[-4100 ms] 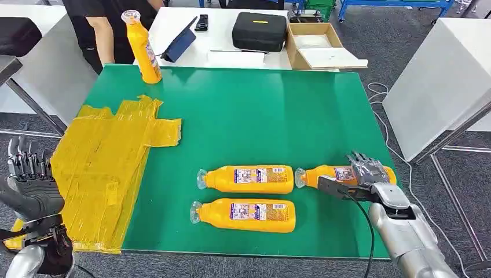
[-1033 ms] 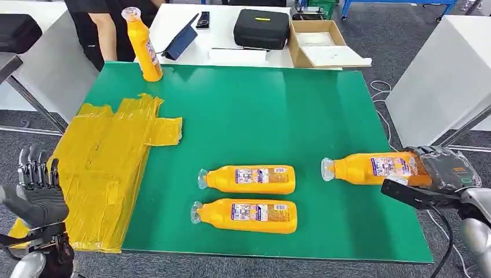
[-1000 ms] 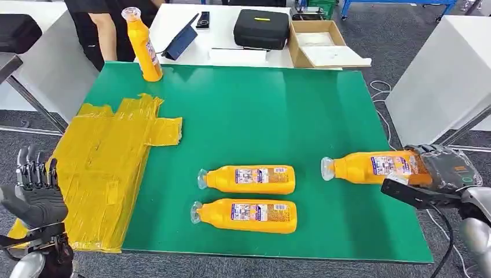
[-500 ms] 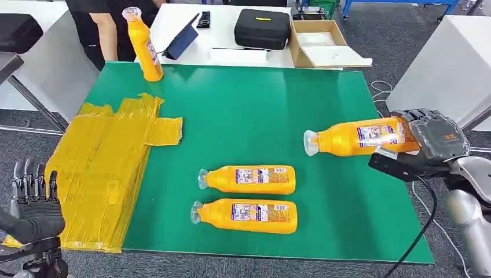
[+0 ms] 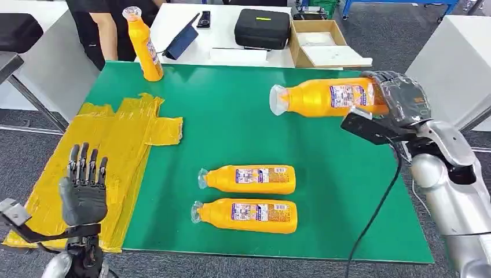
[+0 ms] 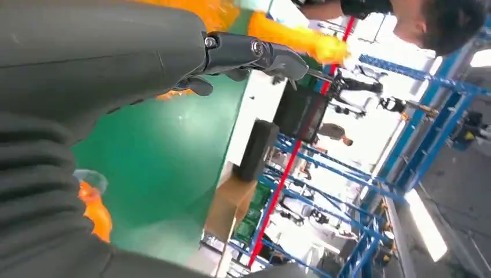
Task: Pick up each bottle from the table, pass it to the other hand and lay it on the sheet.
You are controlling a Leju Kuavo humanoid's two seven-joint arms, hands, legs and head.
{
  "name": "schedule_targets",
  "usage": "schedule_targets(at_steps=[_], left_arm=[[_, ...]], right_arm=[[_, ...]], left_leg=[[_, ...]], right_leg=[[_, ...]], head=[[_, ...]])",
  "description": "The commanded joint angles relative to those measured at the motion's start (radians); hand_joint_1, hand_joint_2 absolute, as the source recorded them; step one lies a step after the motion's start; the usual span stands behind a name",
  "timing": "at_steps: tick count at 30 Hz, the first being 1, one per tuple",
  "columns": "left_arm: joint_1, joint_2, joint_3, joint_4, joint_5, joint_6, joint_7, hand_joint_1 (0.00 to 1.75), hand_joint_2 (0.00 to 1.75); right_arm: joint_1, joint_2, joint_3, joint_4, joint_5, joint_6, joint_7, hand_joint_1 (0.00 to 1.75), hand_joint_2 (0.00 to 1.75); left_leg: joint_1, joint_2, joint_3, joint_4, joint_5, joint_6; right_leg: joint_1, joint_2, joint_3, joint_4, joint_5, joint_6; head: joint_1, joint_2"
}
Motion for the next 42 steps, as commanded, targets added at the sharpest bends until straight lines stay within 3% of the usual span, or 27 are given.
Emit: schedule_targets(at_steps=[1,7,16,24,34,42], left_arm=[[-0.097,0.004,-0.139,0.119,0.000,0.034,-0.016,0.00,1.75],[-0.110,-0.001,-0.153,0.123,0.001,0.037,-0.018,0.00,1.75],[-0.186,-0.067,-0.260,0.129,0.021,0.093,0.019,0.00,1.75],[-0.211,-0.096,-0.302,0.117,0.053,0.119,0.046,0.00,1.75],[-0.225,-0.156,-0.361,0.106,0.043,0.138,0.067,0.00,1.75],[-0.227,-0.158,-0.365,0.106,0.038,0.141,0.068,0.00,1.75]], right_arm=[[-0.071,0.113,0.121,0.092,-0.017,-0.048,0.028,1.75,1.75],[-0.058,0.143,0.124,0.090,-0.029,-0.048,0.028,1.75,1.75],[0.050,0.354,0.176,0.085,-0.035,-0.081,0.089,1.75,1.75],[0.037,0.468,0.165,0.148,-0.039,-0.079,0.099,1.75,1.75],[0.028,0.512,0.149,0.183,-0.038,-0.081,0.098,1.75,1.75],[0.028,0.513,0.147,0.184,-0.038,-0.081,0.098,1.75,1.75]], left_leg=[[0.001,0.000,0.004,-0.001,-0.001,-0.006],[0.001,0.000,0.003,0.000,-0.002,-0.005],[0.001,0.002,0.003,-0.001,-0.001,-0.005],[0.001,0.001,0.001,0.000,-0.001,-0.005],[0.002,-0.001,0.001,0.001,-0.001,-0.005],[0.001,0.000,-0.002,0.001,0.000,-0.003]], right_leg=[[0.000,0.005,0.003,0.000,0.000,-0.003],[0.000,0.005,0.003,0.000,-0.001,-0.002],[0.000,0.005,0.001,-0.001,0.000,-0.003],[0.000,0.005,-0.001,0.001,0.000,-0.002],[0.000,0.003,0.000,0.001,-0.001,-0.003],[0.000,0.002,-0.003,0.001,0.000,-0.002]], head=[[-0.001,0.000],[0.000,0.000],[0.000,0.000],[0.000,0.000],[0.000,0.000],[0.000,0.000]])
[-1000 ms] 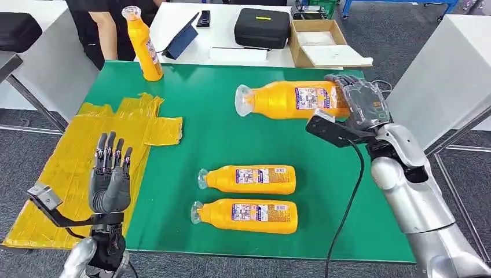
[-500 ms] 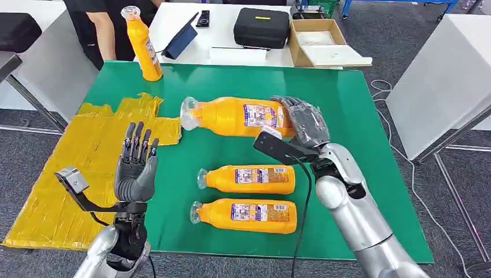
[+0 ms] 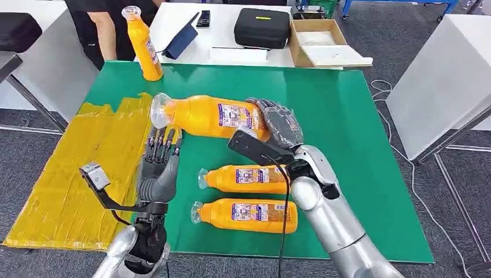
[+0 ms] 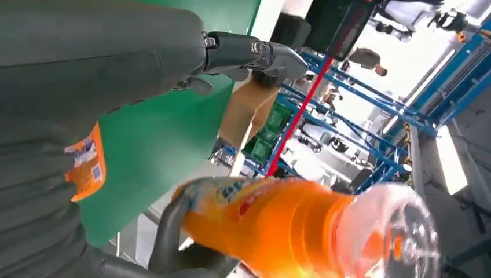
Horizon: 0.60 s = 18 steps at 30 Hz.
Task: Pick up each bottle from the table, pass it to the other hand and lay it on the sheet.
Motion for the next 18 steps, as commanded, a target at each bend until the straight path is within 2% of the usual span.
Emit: schedule_targets(at_steps=[1,8,9,10,18], left_arm=[[-0.040,-0.012,-0.026,0.038,-0.001,0.006,0.005,0.00,1.75],[-0.050,-0.040,-0.063,0.031,-0.066,0.050,-0.006,0.00,1.75],[-0.054,-0.045,-0.067,0.030,-0.074,0.056,-0.007,0.00,1.75],[-0.058,-0.048,-0.071,0.028,-0.092,0.068,-0.010,0.00,1.75],[-0.094,-0.068,-0.033,0.025,-0.166,0.111,-0.009,0.00,1.75]], right_arm=[[-0.061,0.017,-0.007,0.072,-0.002,-0.007,0.002,1.75,1.75],[-0.069,0.040,-0.018,0.105,0.011,0.000,0.002,1.75,1.75],[-0.070,0.045,-0.019,0.111,0.013,0.001,0.003,1.75,1.75],[-0.074,0.050,-0.016,0.121,0.020,0.007,0.007,1.75,1.75],[-0.085,0.088,0.080,0.136,0.113,0.042,0.031,1.75,1.75]], left_leg=[[0.001,-0.002,0.002,0.001,-0.001,-0.005],[0.001,-0.001,0.001,0.001,-0.001,-0.003],[0.002,-0.002,0.004,0.002,-0.002,-0.006],[0.001,-0.002,0.001,0.001,-0.001,-0.003],[0.002,0.000,0.003,0.002,-0.002,-0.006]], right_leg=[[0.001,0.002,0.002,0.001,-0.001,-0.002],[0.001,0.001,0.001,0.000,0.000,-0.001],[0.001,0.003,0.004,0.001,-0.002,-0.003],[0.001,0.002,0.001,0.000,0.000,-0.001],[0.001,0.005,0.003,0.002,-0.001,-0.003]], head=[[0.000,0.000],[0.000,0.000],[0.000,0.000],[0.000,0.000],[0.000,0.000]])
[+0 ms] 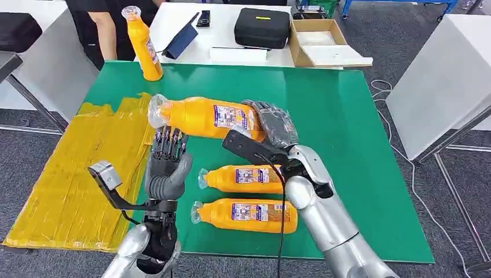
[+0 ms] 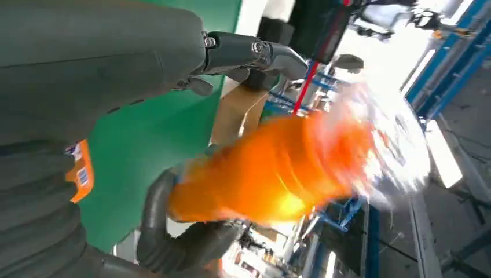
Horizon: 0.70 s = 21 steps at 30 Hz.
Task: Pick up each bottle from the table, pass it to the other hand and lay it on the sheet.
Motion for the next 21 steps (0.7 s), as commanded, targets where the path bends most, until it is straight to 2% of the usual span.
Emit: schedule_targets(at_steps=[1,2,3,5,6,7,12,21], left_arm=[[-0.062,-0.023,0.016,0.025,-0.028,0.020,0.011,0.00,1.75],[-0.062,-0.023,0.016,0.025,-0.028,0.020,0.011,0.00,1.75],[-0.062,-0.023,0.016,0.025,-0.028,0.020,0.011,0.00,1.75],[-0.062,-0.023,0.016,0.025,-0.028,0.020,0.011,0.00,1.75],[-0.062,-0.023,0.016,0.025,-0.028,0.020,0.011,0.00,1.75],[-0.061,-0.024,0.015,0.025,-0.028,0.020,0.011,0.00,1.75],[-0.059,-0.027,0.018,0.023,-0.032,0.020,0.012,0.00,1.75],[-0.050,-0.037,0.043,-0.004,-0.047,0.027,0.027,0.00,1.75]], right_arm=[[-0.080,0.049,0.093,0.086,0.053,0.029,0.011,1.75,1.75],[-0.080,0.049,0.093,0.086,0.053,0.029,0.011,1.75,1.75],[-0.080,0.049,0.093,0.086,0.053,0.029,0.011,1.75,1.75],[-0.080,0.049,0.093,0.086,0.053,0.029,0.011,1.75,1.75],[-0.080,0.049,0.093,0.086,0.053,0.029,0.011,1.75,1.75],[-0.082,0.047,0.091,0.086,0.053,0.029,0.011,1.75,1.75],[-0.083,0.047,0.094,0.088,0.054,0.031,0.012,1.75,1.75],[-0.111,0.090,0.148,0.163,0.092,0.046,0.011,1.75,1.75]], left_leg=[[0.001,0.000,0.002,0.001,-0.001,-0.004],[0.001,0.000,0.000,0.001,-0.001,-0.003],[0.002,-0.001,0.004,0.002,-0.003,-0.007],[0.001,-0.001,0.001,0.001,-0.001,-0.004],[0.003,-0.001,0.005,0.002,-0.003,-0.008],[0.001,-0.001,0.001,0.001,-0.001,-0.004],[0.002,-0.001,0.002,0.001,-0.001,-0.004],[0.002,0.000,0.002,0.001,-0.001,-0.005]], right_leg=[[0.001,0.004,0.001,0.001,-0.001,-0.002],[0.000,0.002,0.000,0.001,0.000,-0.002],[0.001,0.005,0.003,0.002,-0.002,-0.004],[0.001,0.002,0.001,0.001,0.000,-0.002],[0.001,0.005,0.004,0.002,-0.002,-0.004],[0.001,0.002,0.001,0.001,-0.001,-0.002],[0.001,0.003,0.002,0.001,-0.001,-0.002],[0.001,0.003,0.002,0.001,-0.001,-0.003]], head=[[0.000,0.000],[0.000,0.000],[0.000,0.000],[0.000,0.000],[0.000,0.000],[0.000,0.000],[0.000,0.000],[0.000,0.000]])
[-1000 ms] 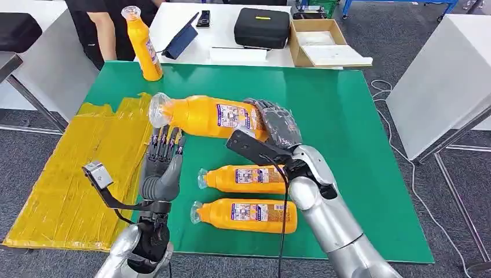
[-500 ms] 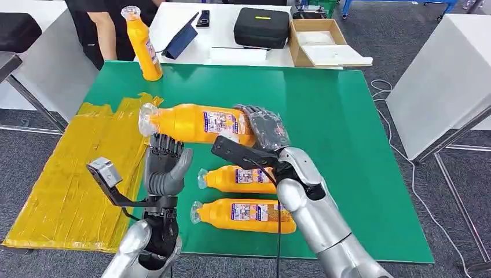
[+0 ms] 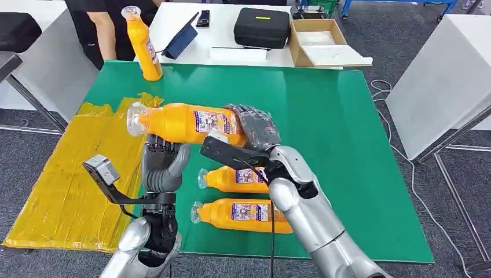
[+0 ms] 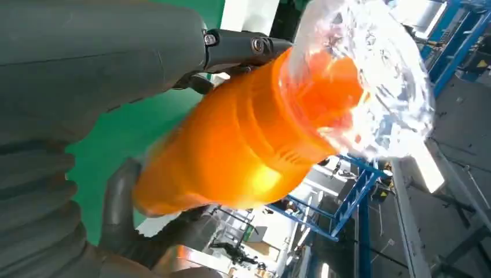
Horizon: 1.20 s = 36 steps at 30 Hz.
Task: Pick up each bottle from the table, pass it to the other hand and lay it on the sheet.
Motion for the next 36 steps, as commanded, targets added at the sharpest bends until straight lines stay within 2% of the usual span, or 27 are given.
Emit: schedule_targets(at_steps=[1,4,5,9,10,14,15,16,21,22,23,29,30,34,35,36], left_arm=[[-0.017,-0.014,0.027,-0.006,0.015,-0.009,0.029,0.00,1.75],[-0.008,-0.017,0.031,-0.019,0.038,-0.021,0.041,0.00,1.75],[-0.010,-0.017,0.031,-0.020,0.035,-0.018,0.041,0.00,1.75],[-0.014,-0.024,0.037,-0.026,0.050,-0.013,0.059,0.00,1.75],[-0.013,-0.025,0.037,-0.025,0.054,-0.012,0.064,0.00,1.75],[-0.018,-0.027,0.037,-0.022,0.065,-0.013,0.071,0.00,1.75],[-0.020,-0.028,0.037,-0.023,0.065,-0.012,0.071,0.00,1.75],[-0.022,-0.029,0.037,-0.023,0.065,-0.012,0.071,0.00,1.75],[-0.025,-0.033,0.039,-0.025,0.069,-0.011,0.075,0.00,1.75],[-0.025,-0.033,0.039,-0.025,0.069,-0.011,0.075,0.00,1.75],[-0.025,-0.033,0.039,-0.025,0.069,-0.011,0.075,0.00,1.75],[-0.015,-0.036,0.062,-0.050,0.068,-0.008,0.075,0.00,1.75],[-0.013,-0.035,0.064,-0.052,0.068,-0.008,0.075,0.00,1.75],[-0.009,-0.020,0.077,-0.044,0.064,-0.005,0.070,0.00,1.75],[-0.003,-0.028,0.087,-0.047,0.066,-0.006,0.065,0.00,1.75],[0.002,-0.031,0.090,-0.060,0.061,-0.007,0.061,0.00,1.75]], right_arm=[[-0.089,0.032,0.087,0.125,0.018,-0.001,-0.011,1.75,1.75],[-0.085,0.036,0.101,0.117,0.032,0.002,-0.014,1.75,1.75],[-0.082,0.039,0.103,0.118,0.035,0.005,-0.013,1.75,1.75],[-0.074,0.048,0.136,0.138,0.057,0.004,-0.024,1.75,1.75],[-0.073,0.050,0.144,0.140,0.063,0.000,-0.027,1.75,1.75],[-0.058,0.072,0.175,0.140,0.074,-0.007,-0.040,1.75,1.75],[-0.054,0.078,0.182,0.140,0.076,-0.006,-0.042,1.75,1.75],[-0.051,0.086,0.190,0.139,0.078,-0.005,-0.042,1.75,1.75],[-0.053,0.107,0.210,0.137,0.080,-0.006,-0.042,1.75,1.75],[-0.053,0.107,0.210,0.137,0.080,-0.006,-0.042,1.75,1.75],[-0.053,0.107,0.210,0.137,0.080,-0.006,-0.042,1.75,1.75],[-0.056,0.115,0.229,0.119,0.077,0.008,-0.050,1.75,1.75],[-0.056,0.117,0.231,0.116,0.077,0.008,-0.051,1.75,1.75],[-0.054,0.123,0.240,0.101,0.074,0.019,-0.054,1.75,1.75],[-0.054,0.123,0.241,0.097,0.075,0.020,-0.055,1.75,1.75],[-0.053,0.121,0.244,0.092,0.077,0.022,-0.056,1.75,1.75]], left_leg=[[0.001,0.000,0.002,0.001,-0.001,-0.004],[0.003,-0.001,0.005,0.002,-0.003,-0.008],[0.001,0.000,0.001,0.000,-0.001,-0.003],[0.003,-0.001,0.006,0.002,-0.003,-0.008],[0.001,0.000,0.001,0.000,-0.001,-0.003],[0.001,0.000,0.002,0.000,-0.001,-0.004],[0.003,-0.001,0.006,0.001,-0.003,-0.008],[0.002,-0.001,0.003,0.000,-0.002,-0.004],[0.001,-0.001,0.000,0.000,0.000,-0.003],[0.003,-0.001,0.005,0.001,-0.003,-0.008],[0.002,-0.001,0.002,0.000,-0.001,-0.004],[0.001,0.000,0.001,0.000,-0.001,-0.004],[0.003,0.000,0.005,0.002,-0.004,-0.008],[0.002,-0.001,0.002,0.000,-0.001,-0.005],[0.003,-0.001,0.007,0.002,-0.004,-0.009],[0.002,0.000,0.002,0.000,-0.001,-0.005]], right_leg=[[0.001,0.003,0.002,0.000,-0.001,-0.002],[0.001,0.006,0.005,0.001,-0.002,-0.004],[0.001,0.003,0.001,0.000,0.000,-0.002],[0.001,0.005,0.006,0.001,-0.002,-0.004],[0.001,0.003,0.001,0.000,0.000,-0.002],[0.001,0.002,0.002,0.000,-0.001,-0.002],[0.001,0.005,0.006,0.001,-0.002,-0.004],[0.001,0.003,0.002,0.000,-0.001,-0.002],[0.001,0.002,0.001,0.000,0.000,-0.001],[0.001,0.005,0.005,0.001,-0.002,-0.004],[0.001,0.002,0.002,0.000,-0.001,-0.002],[0.001,0.003,0.001,0.000,0.000,-0.002],[0.001,0.006,0.005,0.001,-0.002,-0.004],[0.001,0.003,0.002,0.000,-0.001,-0.002],[0.002,0.006,0.006,0.001,-0.003,-0.005],[0.001,0.003,0.002,0.000,-0.001,-0.002]], head=[[0.000,0.000],[0.000,0.000],[0.000,0.000],[0.000,0.000],[0.000,0.000],[0.000,0.000],[0.000,0.000],[0.000,0.000],[0.000,0.000],[0.000,0.000],[0.000,0.000],[0.000,0.000],[0.000,0.000],[0.000,0.000],[0.000,0.000],[0.000,0.000]])
